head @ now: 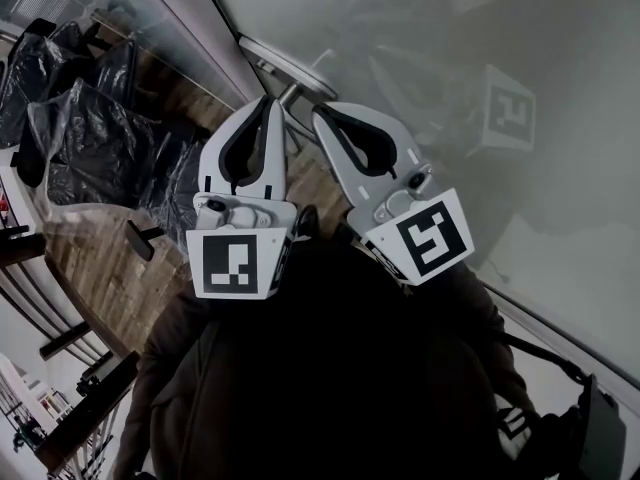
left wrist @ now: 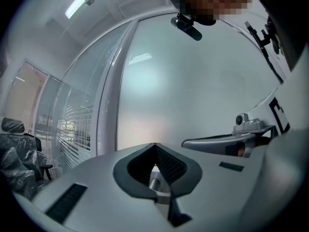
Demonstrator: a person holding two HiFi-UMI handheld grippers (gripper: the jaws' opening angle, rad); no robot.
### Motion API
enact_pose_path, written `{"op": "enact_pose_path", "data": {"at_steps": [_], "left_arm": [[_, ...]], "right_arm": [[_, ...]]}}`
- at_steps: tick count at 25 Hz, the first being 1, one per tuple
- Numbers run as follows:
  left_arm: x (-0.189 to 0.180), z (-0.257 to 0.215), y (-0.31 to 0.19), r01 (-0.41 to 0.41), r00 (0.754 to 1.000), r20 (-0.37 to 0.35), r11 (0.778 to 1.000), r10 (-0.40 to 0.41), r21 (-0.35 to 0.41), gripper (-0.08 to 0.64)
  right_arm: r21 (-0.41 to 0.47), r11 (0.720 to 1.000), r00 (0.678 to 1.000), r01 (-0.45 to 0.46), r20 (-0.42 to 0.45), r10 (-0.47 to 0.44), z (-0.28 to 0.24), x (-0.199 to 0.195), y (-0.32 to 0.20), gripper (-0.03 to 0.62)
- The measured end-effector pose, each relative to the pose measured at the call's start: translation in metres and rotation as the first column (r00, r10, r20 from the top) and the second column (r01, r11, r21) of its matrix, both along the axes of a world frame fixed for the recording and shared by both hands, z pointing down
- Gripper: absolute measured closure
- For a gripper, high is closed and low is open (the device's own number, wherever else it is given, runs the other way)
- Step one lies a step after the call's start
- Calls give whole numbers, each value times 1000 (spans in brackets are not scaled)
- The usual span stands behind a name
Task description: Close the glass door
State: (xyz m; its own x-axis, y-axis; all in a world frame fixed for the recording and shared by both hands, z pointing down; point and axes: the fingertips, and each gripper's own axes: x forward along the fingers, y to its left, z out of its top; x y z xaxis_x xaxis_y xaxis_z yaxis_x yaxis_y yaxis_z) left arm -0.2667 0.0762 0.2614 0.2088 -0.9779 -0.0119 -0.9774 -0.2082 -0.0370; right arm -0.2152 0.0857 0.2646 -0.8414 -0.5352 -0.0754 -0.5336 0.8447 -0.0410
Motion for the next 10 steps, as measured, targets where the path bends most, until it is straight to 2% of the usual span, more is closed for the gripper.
{"op": "enact_pose_path", "data": {"at_steps": [4, 10], "left_arm": [[1, -6, -4, -8, 1000, -14, 1000, 8, 27, 563], [2, -7, -4, -23, 1000, 4, 999, 23, 26, 563]], "right_arm": [[0, 1000, 1000, 6, -4, -6, 1, -2, -1, 591], [-7, 1000, 1000, 10, -8, -10, -1, -3, 0, 591]]}}
